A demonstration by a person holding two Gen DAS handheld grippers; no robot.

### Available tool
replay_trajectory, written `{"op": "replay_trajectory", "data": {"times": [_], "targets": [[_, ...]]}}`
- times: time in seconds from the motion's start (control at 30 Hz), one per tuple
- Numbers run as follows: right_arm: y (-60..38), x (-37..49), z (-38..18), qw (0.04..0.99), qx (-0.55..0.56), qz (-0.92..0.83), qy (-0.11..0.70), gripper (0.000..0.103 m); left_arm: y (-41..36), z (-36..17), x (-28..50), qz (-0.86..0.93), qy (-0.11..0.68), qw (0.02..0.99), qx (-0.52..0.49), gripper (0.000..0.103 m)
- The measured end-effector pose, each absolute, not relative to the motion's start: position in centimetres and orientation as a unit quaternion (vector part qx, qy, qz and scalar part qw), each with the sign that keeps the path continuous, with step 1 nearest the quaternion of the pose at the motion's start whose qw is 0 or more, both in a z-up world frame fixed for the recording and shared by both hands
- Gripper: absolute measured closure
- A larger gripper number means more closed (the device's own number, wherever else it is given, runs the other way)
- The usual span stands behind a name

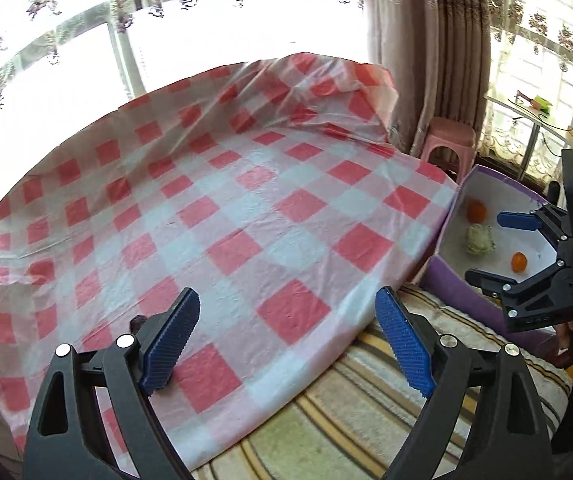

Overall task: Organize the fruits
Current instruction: 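Move both open tools back over the two remaining mangosteens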

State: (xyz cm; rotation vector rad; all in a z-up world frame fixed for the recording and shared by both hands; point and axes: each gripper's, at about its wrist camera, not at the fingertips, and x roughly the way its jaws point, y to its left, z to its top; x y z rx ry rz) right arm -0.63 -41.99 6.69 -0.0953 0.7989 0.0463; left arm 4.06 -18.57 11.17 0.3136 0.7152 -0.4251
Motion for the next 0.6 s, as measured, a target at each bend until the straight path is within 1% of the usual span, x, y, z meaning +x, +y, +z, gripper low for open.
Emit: {"op": "replay_trajectory", "data": {"times": [0.1,0.23,0.43,0.53,0.6], "targets": [[-39.8,-0.1,6.5,0.918,-0.050,0.039,0.391,0.002,-15.0,11.0,3.9,-0.161,0.329,0.921,0.133,0.016],[-36.6,0.8,6.1,0.916,-0.055,0.063,0.392,0.002,-11.6,8.8,4.1,-0.097,0.342,0.925,0.134,0.016],[-32.5,2.6,5.8,0.914,-0.060,0.092,0.391,0.002,-7.6,4.5,6.9,-0.024,0.405,0.908,0.108,0.017],[-31.4,3.8,5.9,0.911,-0.057,0.102,0.395,0.002,-5.4,3.2,8.2,-0.043,0.439,0.896,0.042,0.017],[-30.8,4.8,5.9,0.909,-0.044,0.106,0.401,0.002,-4.0,2.8,8.6,-0.056,0.442,0.895,0.000,0.021]]}}
